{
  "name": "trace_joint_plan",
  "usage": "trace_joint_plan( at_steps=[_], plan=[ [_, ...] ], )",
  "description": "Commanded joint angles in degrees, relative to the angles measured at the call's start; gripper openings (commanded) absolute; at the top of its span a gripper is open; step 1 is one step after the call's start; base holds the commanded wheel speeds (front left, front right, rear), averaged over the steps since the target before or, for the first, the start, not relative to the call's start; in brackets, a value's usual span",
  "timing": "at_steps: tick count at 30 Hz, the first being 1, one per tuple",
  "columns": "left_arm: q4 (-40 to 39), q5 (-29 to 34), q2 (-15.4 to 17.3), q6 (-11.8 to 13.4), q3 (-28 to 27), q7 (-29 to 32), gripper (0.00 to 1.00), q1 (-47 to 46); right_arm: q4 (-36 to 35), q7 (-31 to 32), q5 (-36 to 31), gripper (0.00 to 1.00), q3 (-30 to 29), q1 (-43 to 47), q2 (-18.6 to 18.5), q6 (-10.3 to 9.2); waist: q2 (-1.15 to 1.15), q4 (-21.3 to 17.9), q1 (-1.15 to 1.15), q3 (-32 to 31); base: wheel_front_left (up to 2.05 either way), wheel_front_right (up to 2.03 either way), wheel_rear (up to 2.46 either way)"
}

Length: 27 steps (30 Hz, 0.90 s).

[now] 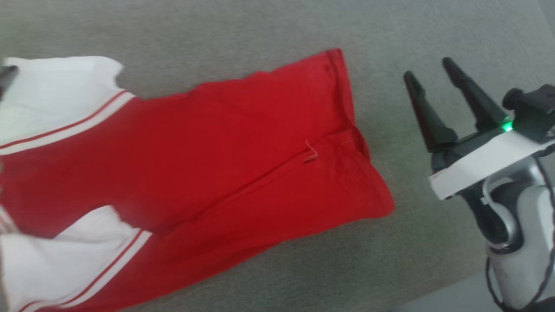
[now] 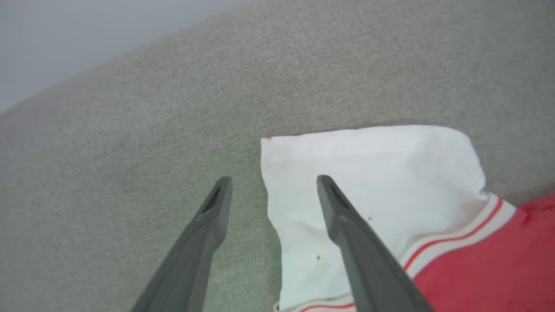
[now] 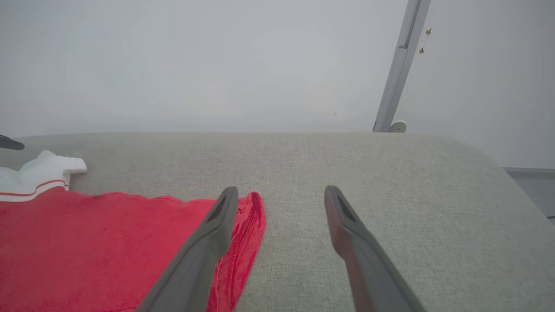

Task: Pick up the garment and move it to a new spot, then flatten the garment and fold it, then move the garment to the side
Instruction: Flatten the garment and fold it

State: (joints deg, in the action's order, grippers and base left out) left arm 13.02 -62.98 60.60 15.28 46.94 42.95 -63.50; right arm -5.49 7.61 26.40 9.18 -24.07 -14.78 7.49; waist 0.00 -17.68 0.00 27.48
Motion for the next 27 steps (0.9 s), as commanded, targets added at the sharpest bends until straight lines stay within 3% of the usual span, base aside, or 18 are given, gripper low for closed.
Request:
trace_joint_plan(
  at_steps=[1, 8, 12, 13, 14, 18, 27],
  plan=[
    [1.17, 0.14, -0.73, -0.29, -0.05, 0.42, 1.00, -0.95, 0.27, -0.60, 0.16, 1.00, 0.41, -0.83, 0.44, 0.00, 0.00, -2.05, 0.00, 2.01, 0.00, 0.00, 0.00],
    [9.96, 1.65, -2.60, -1.09, 1.54, 4.05, 1.00, -4.45, 2.52, -1.61, 0.08, 1.00, 2.56, -1.89, 0.68, 0.00, 0.00, -3.99, 0.00, 3.90, 0.00, 0.00, 0.00],
    [13.93, 0.27, -4.40, -0.17, 3.26, 8.54, 1.00, -3.33, 3.02, -0.53, 0.86, 1.00, 3.33, -2.15, 0.40, 0.00, 0.00, -4.00, 0.00, 4.30, 0.00, 0.00, 0.00],
    [14.47, -0.53, -5.09, 0.26, 3.57, 10.12, 0.12, -2.68, 3.03, 0.07, 1.20, 1.00, 3.54, -2.25, 0.29, 0.00, 0.00, -3.89, 0.00, 4.33, 0.00, 0.00, 0.00],
    [14.72, -0.45, -5.49, 0.55, 4.35, 11.91, 0.00, -2.10, 3.01, 0.59, 1.35, 1.00, 3.76, -2.44, 0.11, 0.00, 0.00, -3.73, 0.00, 4.33, 0.00, 0.00, 0.00],
    [14.27, -0.96, -7.37, 1.38, 4.55, 12.76, 0.00, -2.69, 3.64, 3.63, 2.75, 1.00, 3.48, -3.97, 0.46, 0.00, 0.00, -2.43, 0.00, 4.38, 0.00, 0.00, 0.00],
    [13.74, 0.17, -12.96, -0.88, 4.78, 10.63, 0.00, -6.39, 9.87, 13.82, 4.16, 1.00, 4.47, -12.87, -0.54, 0.00, 0.00, 2.27, 0.00, 4.59, 0.00, 0.00, 0.00]
  ],
)
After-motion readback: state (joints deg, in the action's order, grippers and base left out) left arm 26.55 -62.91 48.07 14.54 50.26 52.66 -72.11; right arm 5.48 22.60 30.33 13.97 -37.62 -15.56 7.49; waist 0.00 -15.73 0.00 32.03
